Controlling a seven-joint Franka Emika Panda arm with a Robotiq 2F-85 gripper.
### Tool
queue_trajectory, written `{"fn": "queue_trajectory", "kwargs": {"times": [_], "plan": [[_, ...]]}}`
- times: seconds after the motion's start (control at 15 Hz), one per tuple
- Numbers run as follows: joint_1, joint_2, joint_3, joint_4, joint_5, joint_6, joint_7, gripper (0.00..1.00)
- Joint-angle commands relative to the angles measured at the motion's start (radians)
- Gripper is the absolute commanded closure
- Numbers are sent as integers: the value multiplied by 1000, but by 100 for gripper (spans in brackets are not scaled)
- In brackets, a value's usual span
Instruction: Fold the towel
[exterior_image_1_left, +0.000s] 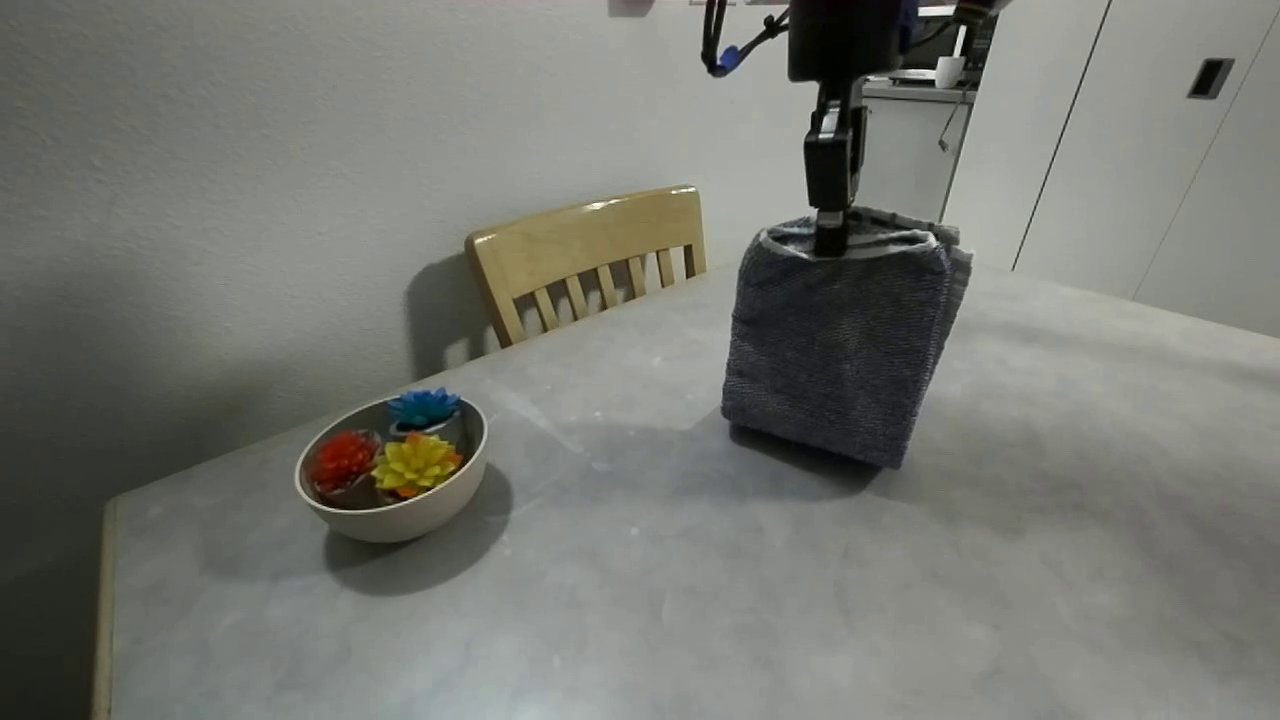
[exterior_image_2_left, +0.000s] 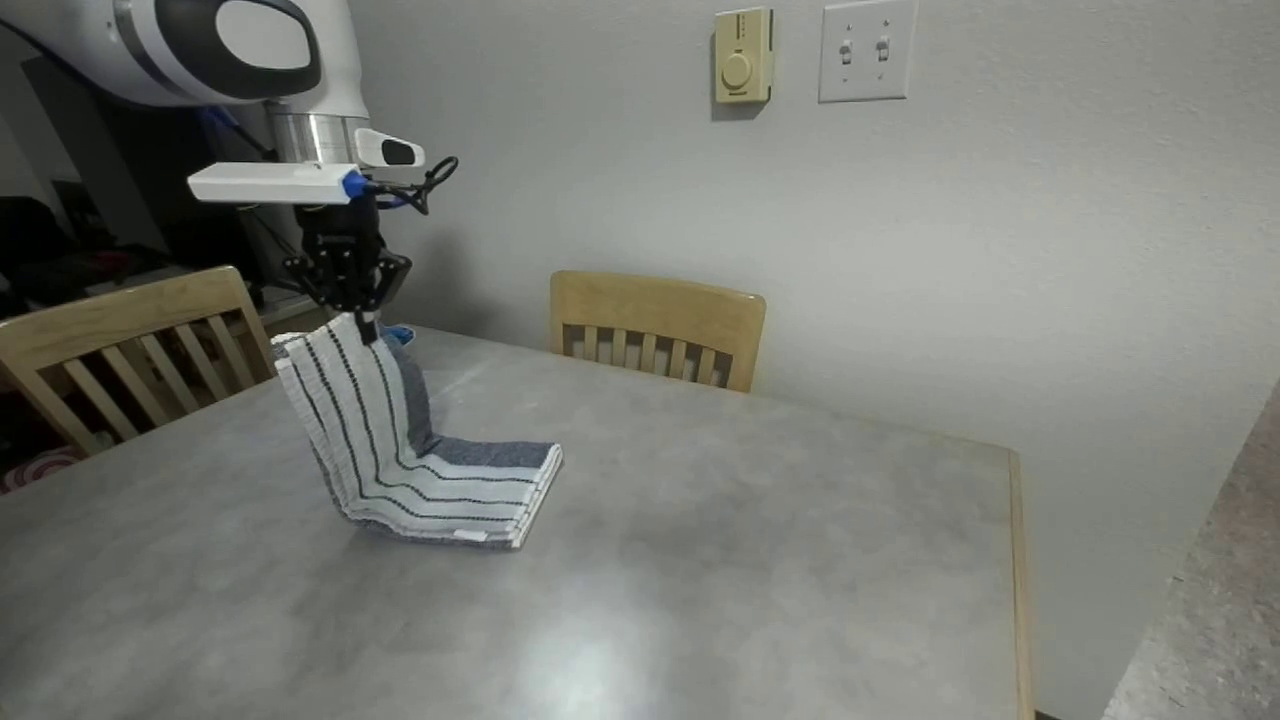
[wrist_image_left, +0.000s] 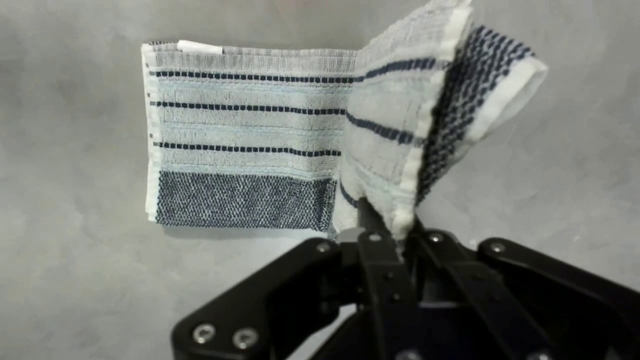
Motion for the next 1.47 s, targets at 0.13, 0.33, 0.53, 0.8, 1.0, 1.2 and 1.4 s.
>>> {"fn": "queue_trajectory", "kwargs": {"times": [0.13, 0.33, 0.53, 0.8, 1.0, 1.2, 1.4], "plan": [[-44, -40, -14, -14, 29, -40, -64, 98], [-73, -38, -21, -9, 55, -47, -102, 98], [-104, -26, -30, 1, 96, -64, -148, 98], [-148, 5, -46, 22, 157, -98, -214, 98], [-174, 37, -57, 47, 167, -136, -270, 98], [-193, 93, -60, 96, 146, -185, -344, 98], [-196, 146, -56, 150, 119, -240, -422, 98]]}}
